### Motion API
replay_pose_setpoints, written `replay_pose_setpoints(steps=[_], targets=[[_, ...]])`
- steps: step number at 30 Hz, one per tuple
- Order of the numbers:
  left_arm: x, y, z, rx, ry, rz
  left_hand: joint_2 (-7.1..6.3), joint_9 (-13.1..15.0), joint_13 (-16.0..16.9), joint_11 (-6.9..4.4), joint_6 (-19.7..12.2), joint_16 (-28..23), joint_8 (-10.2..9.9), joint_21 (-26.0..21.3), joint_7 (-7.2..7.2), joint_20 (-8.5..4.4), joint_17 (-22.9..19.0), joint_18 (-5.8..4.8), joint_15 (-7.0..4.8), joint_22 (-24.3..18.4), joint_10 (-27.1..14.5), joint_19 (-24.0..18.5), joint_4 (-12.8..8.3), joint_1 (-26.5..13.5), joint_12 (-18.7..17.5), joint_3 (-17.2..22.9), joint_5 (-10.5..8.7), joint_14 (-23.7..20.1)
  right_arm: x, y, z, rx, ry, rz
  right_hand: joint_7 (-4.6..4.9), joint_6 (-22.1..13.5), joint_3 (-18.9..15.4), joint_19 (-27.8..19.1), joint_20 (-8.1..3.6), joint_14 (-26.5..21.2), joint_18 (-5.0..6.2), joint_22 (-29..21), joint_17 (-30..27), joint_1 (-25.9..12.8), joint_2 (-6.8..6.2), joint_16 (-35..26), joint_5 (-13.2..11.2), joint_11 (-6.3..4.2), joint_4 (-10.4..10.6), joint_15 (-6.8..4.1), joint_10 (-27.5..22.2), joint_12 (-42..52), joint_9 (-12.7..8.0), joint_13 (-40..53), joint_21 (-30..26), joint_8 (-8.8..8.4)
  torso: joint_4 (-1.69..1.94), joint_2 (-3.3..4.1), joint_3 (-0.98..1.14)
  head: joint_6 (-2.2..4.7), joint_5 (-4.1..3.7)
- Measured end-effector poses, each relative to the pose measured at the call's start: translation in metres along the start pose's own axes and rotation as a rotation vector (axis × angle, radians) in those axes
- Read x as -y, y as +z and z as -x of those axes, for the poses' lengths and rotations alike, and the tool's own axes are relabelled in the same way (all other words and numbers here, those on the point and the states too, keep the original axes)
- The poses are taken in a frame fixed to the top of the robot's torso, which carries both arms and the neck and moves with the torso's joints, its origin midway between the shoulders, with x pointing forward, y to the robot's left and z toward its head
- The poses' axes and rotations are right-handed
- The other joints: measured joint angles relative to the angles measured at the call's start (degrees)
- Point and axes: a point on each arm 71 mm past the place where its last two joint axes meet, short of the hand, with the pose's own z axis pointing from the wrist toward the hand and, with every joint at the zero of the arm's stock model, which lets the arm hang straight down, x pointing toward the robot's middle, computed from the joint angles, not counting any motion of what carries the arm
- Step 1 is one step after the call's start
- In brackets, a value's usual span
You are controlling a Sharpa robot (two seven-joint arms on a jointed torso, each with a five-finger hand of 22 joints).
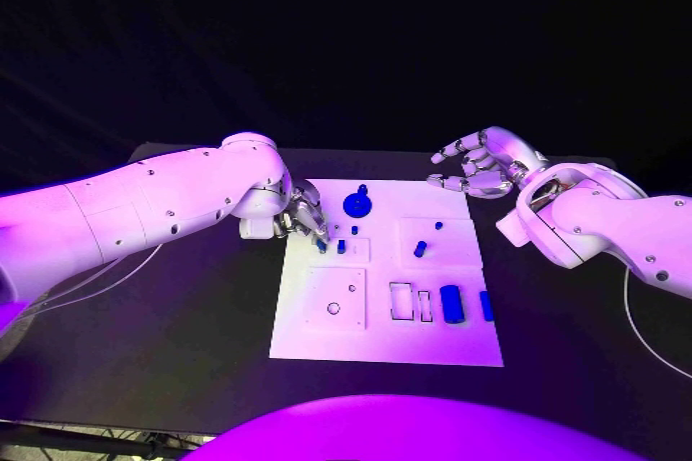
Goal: Assemble the parts on the task board
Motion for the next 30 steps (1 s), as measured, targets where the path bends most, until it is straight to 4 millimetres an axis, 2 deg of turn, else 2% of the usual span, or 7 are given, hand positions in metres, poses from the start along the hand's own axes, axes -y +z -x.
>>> replay_pose_setpoints(steps=[30], targets=[[0.007,0.002,-0.0017,0.044,0.115,0.028,-0.23,0.0,-0.2,0.01,0.0,0.0,-0.1,0.2,0.0,0.0,0.0,0.0,-0.14,0.0,0.0,0.0,0.0,0.2,0.0,0.0,-0.08,0.1,0.0004,0.0,-0.001,-0.002,0.001,0.0,0.0,0.0,0.0,0.0,0.0,0.0,0.0,0.0,0.0,0.0,0.0,0.0,0.0,0.0,0.0,0.0,0.0,0.0,0.0,0.0,0.0,0.0,0.0,0.0,-0.01,-0.27,-0.05]])
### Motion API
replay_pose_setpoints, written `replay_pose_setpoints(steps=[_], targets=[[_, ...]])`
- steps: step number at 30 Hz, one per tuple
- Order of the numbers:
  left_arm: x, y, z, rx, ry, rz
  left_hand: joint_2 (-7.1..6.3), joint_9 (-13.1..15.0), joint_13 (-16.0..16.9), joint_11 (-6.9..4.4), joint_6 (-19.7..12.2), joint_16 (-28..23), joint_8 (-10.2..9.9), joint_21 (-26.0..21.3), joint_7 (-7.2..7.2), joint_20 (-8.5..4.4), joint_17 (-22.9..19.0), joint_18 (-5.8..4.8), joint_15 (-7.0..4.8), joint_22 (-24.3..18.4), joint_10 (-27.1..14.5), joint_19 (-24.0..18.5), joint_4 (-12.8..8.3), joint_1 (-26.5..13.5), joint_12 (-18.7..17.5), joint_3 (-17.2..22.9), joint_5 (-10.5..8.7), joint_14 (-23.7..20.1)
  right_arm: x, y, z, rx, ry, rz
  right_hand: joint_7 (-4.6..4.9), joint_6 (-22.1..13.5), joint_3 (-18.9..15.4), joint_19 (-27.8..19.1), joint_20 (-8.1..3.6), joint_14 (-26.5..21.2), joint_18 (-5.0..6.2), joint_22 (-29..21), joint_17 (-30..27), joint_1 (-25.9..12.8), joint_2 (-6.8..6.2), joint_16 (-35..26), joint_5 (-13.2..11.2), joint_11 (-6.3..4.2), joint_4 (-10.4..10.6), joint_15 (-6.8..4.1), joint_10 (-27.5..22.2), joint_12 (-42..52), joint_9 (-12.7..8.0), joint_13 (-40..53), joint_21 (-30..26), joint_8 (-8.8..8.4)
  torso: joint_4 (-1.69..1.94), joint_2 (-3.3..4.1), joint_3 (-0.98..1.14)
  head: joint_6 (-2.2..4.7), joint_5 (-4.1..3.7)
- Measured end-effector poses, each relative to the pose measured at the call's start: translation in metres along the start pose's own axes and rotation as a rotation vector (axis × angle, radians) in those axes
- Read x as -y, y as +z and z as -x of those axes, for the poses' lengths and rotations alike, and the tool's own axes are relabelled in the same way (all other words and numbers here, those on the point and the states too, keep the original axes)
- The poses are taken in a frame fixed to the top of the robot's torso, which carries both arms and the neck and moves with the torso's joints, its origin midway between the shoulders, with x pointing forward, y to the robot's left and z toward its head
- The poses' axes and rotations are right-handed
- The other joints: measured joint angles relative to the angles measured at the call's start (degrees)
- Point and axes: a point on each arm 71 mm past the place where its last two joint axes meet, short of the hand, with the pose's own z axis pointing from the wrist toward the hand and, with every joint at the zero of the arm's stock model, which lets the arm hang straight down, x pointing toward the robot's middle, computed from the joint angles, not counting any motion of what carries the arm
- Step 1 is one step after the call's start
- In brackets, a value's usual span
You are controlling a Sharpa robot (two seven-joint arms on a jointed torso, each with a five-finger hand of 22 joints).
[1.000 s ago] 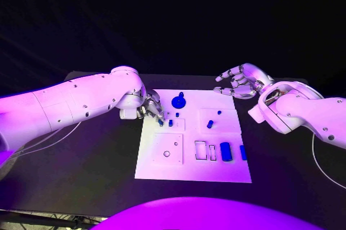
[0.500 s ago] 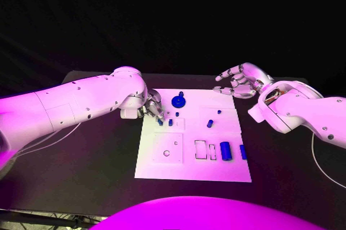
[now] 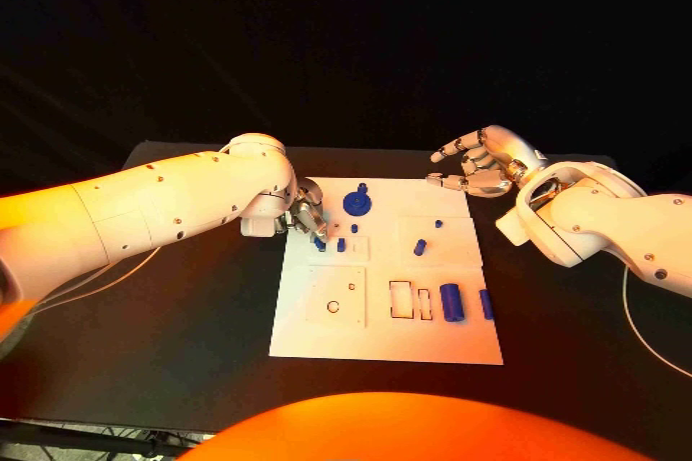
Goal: Assemble the parts on the task board
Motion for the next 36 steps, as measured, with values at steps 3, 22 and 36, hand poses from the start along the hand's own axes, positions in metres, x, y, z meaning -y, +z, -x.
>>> replay_pose_setpoints(steps=[3,22,36], targets=[[0.0002,-0.0001,0.0,0.001,0.004,0.0,0.0,0.0,0.0,0.0,0.0,0.0,-0.2,0.0,0.0,0.0,0.0,0.0,0.0,0.0,0.0,0.0,0.0,0.0,0.0,0.0,-0.01,0.0,0.0001,0.0,-0.0001,0.0,0.0,0.0,0.0,0.0,0.0,0.0,0.0,0.0,0.0,0.0,0.0,0.0,0.0,0.0,0.0,0.0,0.0,0.0,0.0,0.0,0.0,0.0,0.0,0.0,0.0,-0.01,0.01,-0.04,0.0],[0.001,0.0002,-0.0021,-0.016,0.014,-0.004,0.0,0.0,-0.3,0.09,0.0,0.0,0.0,0.0,0.0,0.0,0.0,0.0,0.02,0.0,-0.1,0.0,0.0,0.0,-0.3,0.0,-0.21,0.0,-0.0011,0.0007,-0.0016,-0.003,0.001,0.003,0.0,0.0,0.0,0.0,0.0,0.0,0.0,0.0,0.0,0.0,0.0,0.0,0.0,0.0,0.0,0.0,0.0,0.0,0.0,0.0,0.0,0.0,0.01,-0.02,0.03,-0.06,0.06],[0.0011,0.0009,-0.002,-0.017,0.014,-0.003,0.0,0.0,-0.3,0.09,0.0,0.0,0.0,0.0,0.0,0.0,0.0,0.0,0.02,0.0,-0.1,0.0,0.0,0.0,-0.3,0.0,-0.08,0.0,-0.0008,0.0006,-0.0013,-0.002,0.001,0.003,0.0,0.0,0.0,0.0,0.0,0.0,0.0,0.0,0.0,0.0,0.0,0.0,0.0,0.0,0.0,0.0,0.0,0.0,0.0,0.0,0.0,0.0,-0.02,-0.02,0.03,-0.07,0.04]])
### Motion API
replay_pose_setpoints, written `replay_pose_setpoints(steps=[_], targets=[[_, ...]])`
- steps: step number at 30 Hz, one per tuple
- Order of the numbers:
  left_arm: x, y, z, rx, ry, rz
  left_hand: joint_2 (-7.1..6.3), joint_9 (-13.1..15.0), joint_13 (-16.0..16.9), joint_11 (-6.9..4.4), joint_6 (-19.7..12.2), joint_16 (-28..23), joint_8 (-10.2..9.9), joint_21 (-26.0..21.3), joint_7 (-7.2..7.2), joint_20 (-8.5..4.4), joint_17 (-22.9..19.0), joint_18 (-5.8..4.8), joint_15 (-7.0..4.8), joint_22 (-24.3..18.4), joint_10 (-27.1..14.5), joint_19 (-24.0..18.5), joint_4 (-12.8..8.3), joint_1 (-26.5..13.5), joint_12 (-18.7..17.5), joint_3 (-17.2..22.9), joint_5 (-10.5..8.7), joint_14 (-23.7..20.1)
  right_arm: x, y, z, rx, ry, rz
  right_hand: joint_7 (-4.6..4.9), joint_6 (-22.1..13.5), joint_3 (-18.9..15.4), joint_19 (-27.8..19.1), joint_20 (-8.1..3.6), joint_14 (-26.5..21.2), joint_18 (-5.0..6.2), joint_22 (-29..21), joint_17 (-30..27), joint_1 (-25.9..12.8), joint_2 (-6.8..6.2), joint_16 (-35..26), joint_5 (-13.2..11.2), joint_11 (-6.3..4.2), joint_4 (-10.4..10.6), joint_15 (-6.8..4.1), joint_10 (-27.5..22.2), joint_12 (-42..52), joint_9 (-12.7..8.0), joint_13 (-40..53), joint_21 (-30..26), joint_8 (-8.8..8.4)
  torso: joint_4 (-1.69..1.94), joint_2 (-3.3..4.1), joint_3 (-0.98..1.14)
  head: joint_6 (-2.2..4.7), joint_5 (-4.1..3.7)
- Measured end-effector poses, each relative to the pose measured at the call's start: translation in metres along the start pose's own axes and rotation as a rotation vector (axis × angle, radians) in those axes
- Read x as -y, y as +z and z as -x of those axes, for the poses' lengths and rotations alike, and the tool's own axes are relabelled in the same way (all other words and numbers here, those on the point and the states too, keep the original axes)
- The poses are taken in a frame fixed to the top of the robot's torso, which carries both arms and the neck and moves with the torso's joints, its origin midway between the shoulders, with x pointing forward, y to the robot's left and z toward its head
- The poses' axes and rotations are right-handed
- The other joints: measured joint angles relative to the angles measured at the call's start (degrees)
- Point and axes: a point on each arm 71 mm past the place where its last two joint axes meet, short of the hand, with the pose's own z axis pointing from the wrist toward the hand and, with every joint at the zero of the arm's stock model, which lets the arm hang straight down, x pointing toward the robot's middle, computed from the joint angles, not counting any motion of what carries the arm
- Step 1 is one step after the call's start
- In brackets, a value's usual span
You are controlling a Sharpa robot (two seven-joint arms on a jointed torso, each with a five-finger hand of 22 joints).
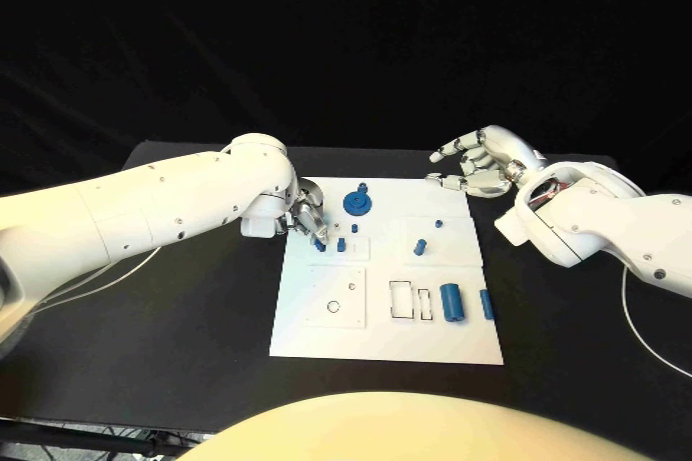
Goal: Assemble the parts on the task board
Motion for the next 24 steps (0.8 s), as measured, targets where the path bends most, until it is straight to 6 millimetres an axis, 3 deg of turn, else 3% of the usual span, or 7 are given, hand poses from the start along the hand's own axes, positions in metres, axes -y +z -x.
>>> replay_pose_setpoints(steps=[24], targets=[[0.0004,0.001,-0.0002,0.0,0.0,0.0,0.0,0.1,-0.1,0.08,0.5,0.0,0.0,0.0,-0.11,0.0,0.0,0.0,0.01,0.0,0.1,0.0,0.2,0.0,0.0,0.2,-0.05,0.0,0.0007,-0.0008,0.0008,0.001,0.0,-0.001,0.0,0.0,0.0,0.0,0.0,0.0,0.0,0.0,0.0,0.0,0.0,0.0,0.0,0.0,0.0,0.0,0.0,0.0,0.0,0.0,0.0,0.0,0.03,0.03,-0.01,0.0,-0.25]])
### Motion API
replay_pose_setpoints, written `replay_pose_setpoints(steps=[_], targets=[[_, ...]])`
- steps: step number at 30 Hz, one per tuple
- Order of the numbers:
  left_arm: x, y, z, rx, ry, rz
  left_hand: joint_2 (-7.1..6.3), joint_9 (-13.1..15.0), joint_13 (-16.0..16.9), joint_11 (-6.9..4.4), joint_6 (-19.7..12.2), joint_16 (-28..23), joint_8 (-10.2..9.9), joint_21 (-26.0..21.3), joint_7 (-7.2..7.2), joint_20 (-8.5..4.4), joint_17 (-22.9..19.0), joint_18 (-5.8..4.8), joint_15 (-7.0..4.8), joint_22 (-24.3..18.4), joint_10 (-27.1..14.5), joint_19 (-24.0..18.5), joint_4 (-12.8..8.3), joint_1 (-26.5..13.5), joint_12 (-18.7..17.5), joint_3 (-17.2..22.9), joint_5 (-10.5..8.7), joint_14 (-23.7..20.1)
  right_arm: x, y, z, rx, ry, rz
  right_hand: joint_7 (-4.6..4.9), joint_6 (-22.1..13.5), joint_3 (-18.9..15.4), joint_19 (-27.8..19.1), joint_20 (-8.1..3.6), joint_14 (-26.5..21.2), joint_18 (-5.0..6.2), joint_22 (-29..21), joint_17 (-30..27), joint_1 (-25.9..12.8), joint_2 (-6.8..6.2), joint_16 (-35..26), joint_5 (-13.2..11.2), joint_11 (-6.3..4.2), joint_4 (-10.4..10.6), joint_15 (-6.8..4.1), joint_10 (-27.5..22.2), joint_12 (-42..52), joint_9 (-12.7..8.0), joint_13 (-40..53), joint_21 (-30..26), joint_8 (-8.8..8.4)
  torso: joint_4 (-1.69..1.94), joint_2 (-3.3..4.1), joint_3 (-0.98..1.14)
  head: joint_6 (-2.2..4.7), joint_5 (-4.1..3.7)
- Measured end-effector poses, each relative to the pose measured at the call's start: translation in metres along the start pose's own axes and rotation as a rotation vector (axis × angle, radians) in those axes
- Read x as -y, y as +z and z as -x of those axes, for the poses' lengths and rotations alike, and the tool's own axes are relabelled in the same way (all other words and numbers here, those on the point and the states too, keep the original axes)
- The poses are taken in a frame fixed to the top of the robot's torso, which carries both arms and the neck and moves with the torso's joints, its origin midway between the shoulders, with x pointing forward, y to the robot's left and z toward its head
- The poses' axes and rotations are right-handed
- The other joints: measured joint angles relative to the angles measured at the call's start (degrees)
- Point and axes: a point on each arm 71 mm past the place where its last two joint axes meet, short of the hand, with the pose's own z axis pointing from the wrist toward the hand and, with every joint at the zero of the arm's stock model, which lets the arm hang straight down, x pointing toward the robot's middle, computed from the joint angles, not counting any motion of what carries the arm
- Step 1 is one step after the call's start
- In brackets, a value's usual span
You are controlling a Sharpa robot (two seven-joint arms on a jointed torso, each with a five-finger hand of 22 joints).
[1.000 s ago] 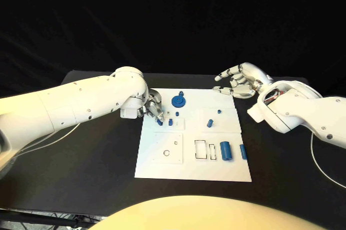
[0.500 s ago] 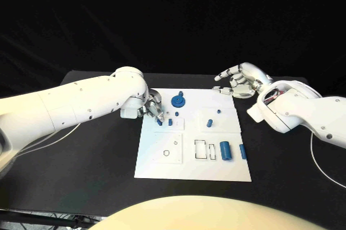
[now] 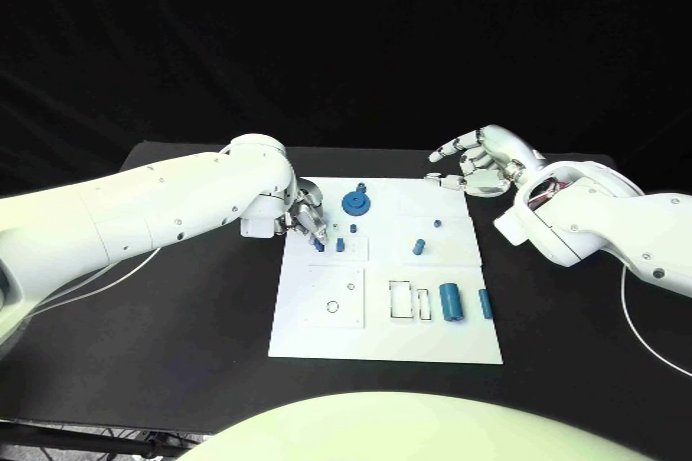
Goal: Assemble the parts on the task board
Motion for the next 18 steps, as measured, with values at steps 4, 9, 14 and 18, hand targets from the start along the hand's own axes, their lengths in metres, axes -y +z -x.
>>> replay_pose_setpoints(steps=[4,9,14,18], targets=[[0.0,0.0,-0.0002,0.0,0.001,0.0,0.0,0.0,0.0,0.0,0.0,0.0,0.0,0.0,0.0,0.0,0.0,0.0,0.0,0.0,0.0,0.0,0.0,0.0,0.0,0.0,-0.02,0.0,0.0,0.0,0.0,0.0,0.0,0.0,0.0,0.0,0.0,0.0,0.0,0.0,0.0,0.0,0.0,0.0,0.0,0.0,0.0,0.0,0.0,0.0,0.0,0.0,0.0,0.0,0.0,0.0,-0.01,-0.02,0.01,0.0,0.02],[0.0,-0.0003,-0.0004,0.001,0.003,0.0,0.0,0.0,0.0,0.0,0.0,0.0,-0.2,0.0,0.0,0.0,0.0,0.0,0.0,0.0,0.0,0.0,0.0,0.0,0.0,0.0,-0.03,0.0,0.0,0.0,0.0,0.0,0.0,0.0,0.0,0.0,0.0,0.0,0.0,0.0,0.0,0.0,0.0,0.0,0.0,0.0,0.0,0.0,0.0,0.0,0.0,0.0,0.0,0.0,0.0,0.0,-0.01,-0.03,0.02,0.0,0.02],[0.0003,-0.0006,-0.0007,0.003,0.006,-0.001,0.0,0.0,0.0,0.0,0.0,0.0,-0.2,0.0,0.0,0.0,0.0,0.0,0.0,0.0,0.0,0.0,0.0,0.0,0.0,0.0,-0.15,0.0,0.0,-0.0001,0.0001,0.0,0.0,0.0,0.0,0.0,0.0,0.0,0.0,0.0,0.0,0.0,0.0,0.0,0.0,0.0,0.0,0.0,0.0,0.0,0.0,0.0,0.0,0.0,0.0,0.0,-0.01,-0.03,0.02,0.0,-0.04],[0.0005,-0.0007,-0.001,0.004,0.009,-0.001,0.0,0.0,0.0,0.0,0.0,0.0,-0.3,0.0,0.0,0.0,0.0,0.0,0.0,0.0,0.0,0.0,0.0,0.0,0.0,0.0,0.06,0.0,0.0001,-0.0001,0.0001,0.0,0.0,0.0,0.0,0.0,0.0,0.0,0.0,0.0,0.0,0.0,0.0,0.0,0.0,0.0,0.0,0.0,0.0,0.0,0.0,0.0,0.0,0.0,0.0,0.0,-0.01,-0.03,0.02,0.0,-0.05]])
